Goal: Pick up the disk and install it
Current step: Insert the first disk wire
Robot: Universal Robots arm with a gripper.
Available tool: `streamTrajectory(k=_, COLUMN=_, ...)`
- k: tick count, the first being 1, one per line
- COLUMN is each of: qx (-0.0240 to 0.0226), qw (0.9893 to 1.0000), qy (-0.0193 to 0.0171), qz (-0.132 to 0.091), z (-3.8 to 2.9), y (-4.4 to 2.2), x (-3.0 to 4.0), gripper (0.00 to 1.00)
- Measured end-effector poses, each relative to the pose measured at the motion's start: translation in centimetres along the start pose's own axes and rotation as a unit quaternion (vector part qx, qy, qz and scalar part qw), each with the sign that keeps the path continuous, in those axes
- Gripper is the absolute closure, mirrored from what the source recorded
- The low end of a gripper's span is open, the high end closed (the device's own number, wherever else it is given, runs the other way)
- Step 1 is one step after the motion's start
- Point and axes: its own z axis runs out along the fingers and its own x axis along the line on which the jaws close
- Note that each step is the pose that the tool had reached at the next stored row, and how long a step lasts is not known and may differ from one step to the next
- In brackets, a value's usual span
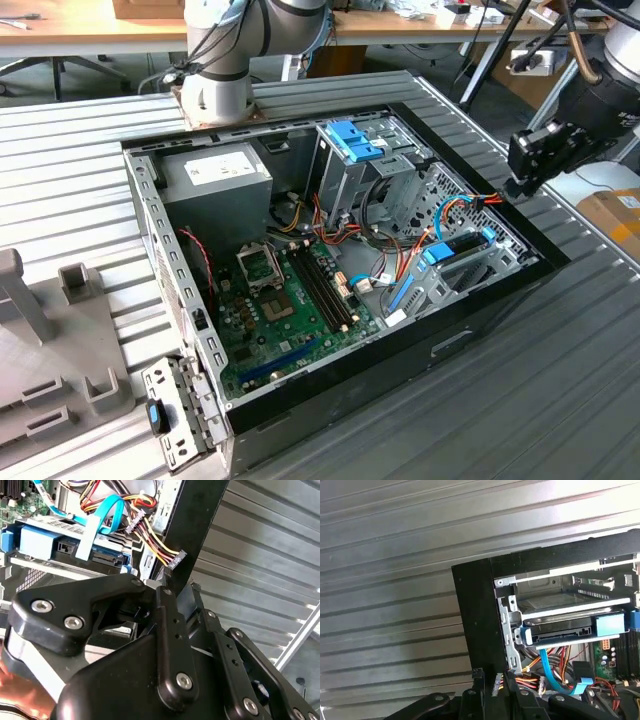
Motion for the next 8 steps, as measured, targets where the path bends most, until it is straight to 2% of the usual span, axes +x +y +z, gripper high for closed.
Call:
streamTrajectory(k=1, qx=-0.0016, qw=0.9998, qy=0.0029, qz=0.020, z=0.18, y=0.06, x=-0.22, gripper=0.71)
streamTrajectory(k=2, qx=-0.0019, qw=0.9996, qy=0.0039, qz=0.028, z=0.26, y=0.10, x=-0.27, gripper=0.71)
streamTrajectory(k=3, qx=0.0015, qw=0.9996, qy=0.0097, qz=0.027, z=0.36, y=0.20, x=-0.68, gripper=0.71)
streamTrajectory(k=6, qx=0.0036, qw=0.9994, qy=0.0189, qz=0.027, z=0.50, y=0.24, x=-0.72, gripper=0.71)
streamTrajectory(k=8, qx=0.0038, qw=0.9994, qy=0.0203, qz=0.028, z=0.52, y=0.30, x=-0.86, gripper=0.71)
